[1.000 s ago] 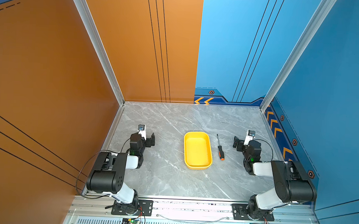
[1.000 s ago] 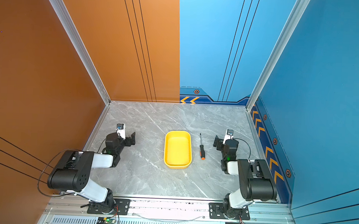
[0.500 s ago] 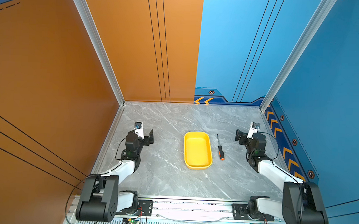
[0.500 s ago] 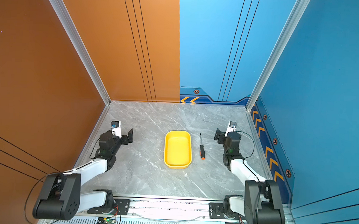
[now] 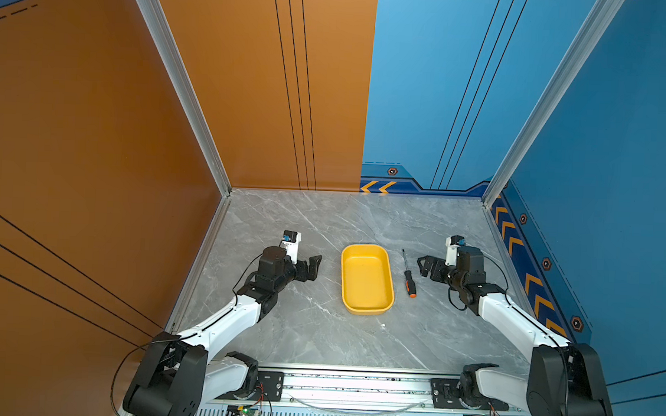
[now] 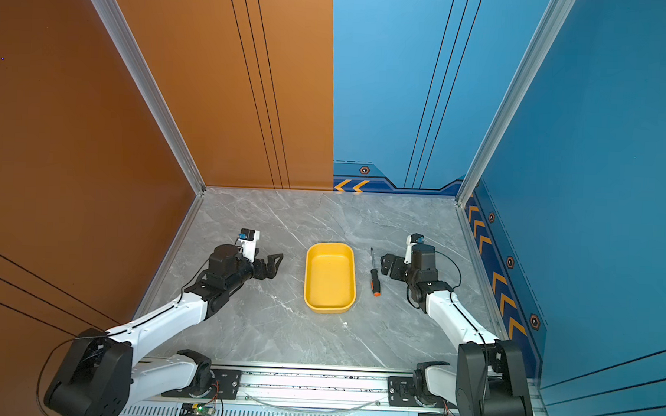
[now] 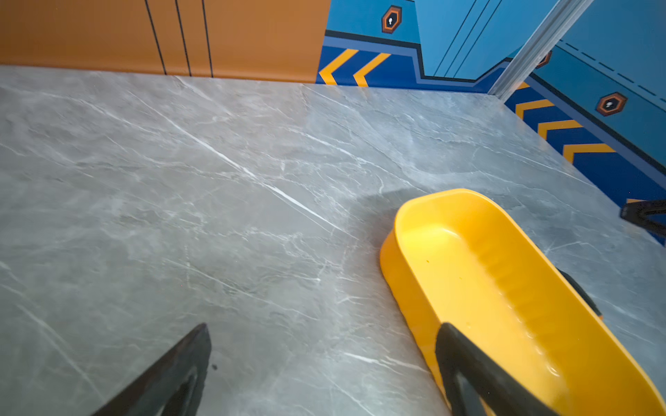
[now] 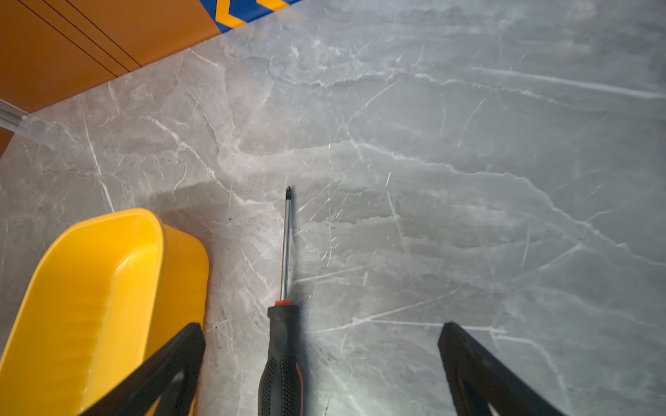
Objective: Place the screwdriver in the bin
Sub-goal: 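Move the right gripper over the screwdriver handle while the left arm shifts inward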
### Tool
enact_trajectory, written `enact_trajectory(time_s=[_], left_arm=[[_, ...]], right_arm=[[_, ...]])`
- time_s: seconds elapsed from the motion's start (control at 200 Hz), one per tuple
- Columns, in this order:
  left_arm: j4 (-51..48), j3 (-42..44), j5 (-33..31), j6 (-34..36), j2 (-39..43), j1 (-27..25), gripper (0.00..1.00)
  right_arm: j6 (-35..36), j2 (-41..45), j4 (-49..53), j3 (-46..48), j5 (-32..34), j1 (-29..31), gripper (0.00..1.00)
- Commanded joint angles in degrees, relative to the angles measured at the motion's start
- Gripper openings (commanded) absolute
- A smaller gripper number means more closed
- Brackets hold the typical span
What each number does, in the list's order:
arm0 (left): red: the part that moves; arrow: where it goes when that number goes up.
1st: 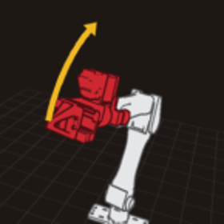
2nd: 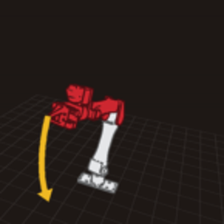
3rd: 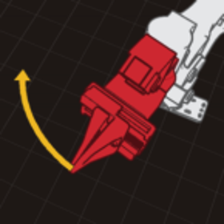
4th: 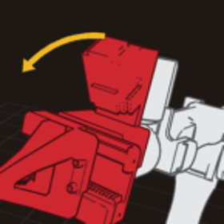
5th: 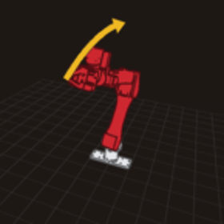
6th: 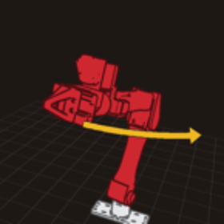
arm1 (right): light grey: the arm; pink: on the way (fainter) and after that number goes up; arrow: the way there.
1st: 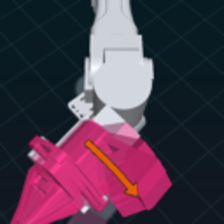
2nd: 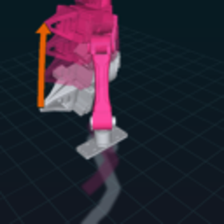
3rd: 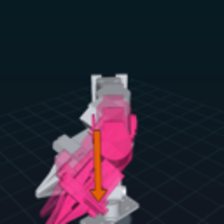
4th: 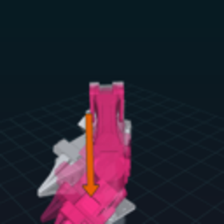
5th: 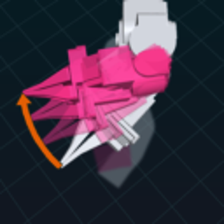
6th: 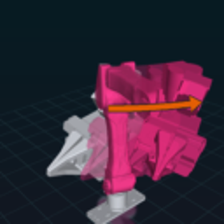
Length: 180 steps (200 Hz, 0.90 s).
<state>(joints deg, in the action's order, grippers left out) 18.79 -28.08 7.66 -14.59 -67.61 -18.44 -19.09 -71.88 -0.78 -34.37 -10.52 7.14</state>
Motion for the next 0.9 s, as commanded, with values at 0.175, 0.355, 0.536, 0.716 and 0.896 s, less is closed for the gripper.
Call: enact_trajectory(time_s=[0.175, 0.355, 0.536, 0.716, 0.896], left_arm=[[-0.9, 1.9, 4.4, -9.5, -4.6, -1.6, 0.98], [-0.8, 2.3, 5.5, -10.8, -5.3, -2.1, 0.98], [-0.8, 2.6, 5.7, -11.1, -5.7, -2.1, 0.98], [-0.8, 2.4, 6.9, -11.2, -7.1, -2.2, 0.98], [-0.8, 2.2, 7.3, -11.3, -7.4, -2.2, 0.98]], right_arm=[[-2.0, -6.2, 5.5, -1.2, 1.8, 7.5, 0.94], [-2.4, -8.5, 7.4, -1.8, 5.7, 10.8, 0.89], [-2.6, -9.7, 7.4, -1.4, 6.4, 11.8, 0.79], [-2.7, -11.1, 7.3, -2.4, 6.9, 12.5, 0.71], [-2.5, -12.9, 8.6, -4.3, 8.6, 13.2, 0.64]])
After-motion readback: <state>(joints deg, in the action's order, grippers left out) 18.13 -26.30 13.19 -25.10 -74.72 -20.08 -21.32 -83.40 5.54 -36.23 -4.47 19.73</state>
